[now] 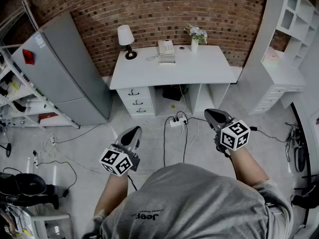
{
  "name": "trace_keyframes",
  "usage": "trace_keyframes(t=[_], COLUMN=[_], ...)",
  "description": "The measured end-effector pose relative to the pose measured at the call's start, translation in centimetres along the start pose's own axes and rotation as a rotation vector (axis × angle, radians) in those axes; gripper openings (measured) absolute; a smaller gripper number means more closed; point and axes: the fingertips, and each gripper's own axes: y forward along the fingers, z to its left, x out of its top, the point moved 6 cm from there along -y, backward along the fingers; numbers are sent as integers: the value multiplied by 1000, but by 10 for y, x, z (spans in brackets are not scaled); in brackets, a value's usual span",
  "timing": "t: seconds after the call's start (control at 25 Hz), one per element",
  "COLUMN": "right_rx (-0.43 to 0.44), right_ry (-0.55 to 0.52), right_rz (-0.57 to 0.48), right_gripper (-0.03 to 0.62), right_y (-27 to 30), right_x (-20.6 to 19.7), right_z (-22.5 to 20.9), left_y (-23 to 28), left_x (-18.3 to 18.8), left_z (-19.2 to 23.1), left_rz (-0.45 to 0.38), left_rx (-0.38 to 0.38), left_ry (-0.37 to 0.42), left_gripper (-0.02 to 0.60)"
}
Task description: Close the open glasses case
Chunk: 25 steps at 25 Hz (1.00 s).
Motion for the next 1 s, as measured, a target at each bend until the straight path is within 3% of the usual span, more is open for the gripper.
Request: trace_keyframes(t=[0.56, 1.0], right_rx=[19, 81], right_ry=[20, 2], right_rz=[-12, -29], right_gripper=[9, 9], right_y=[-14, -55], right_x=[11, 20], right_z=[-31, -84], left_y=[27, 75], left_x=[2, -2], left_z=[-22, -86], left_rz=[-3, -17], left_rx=[17, 41], left_ry=[15, 32], left_gripper=[-3, -2])
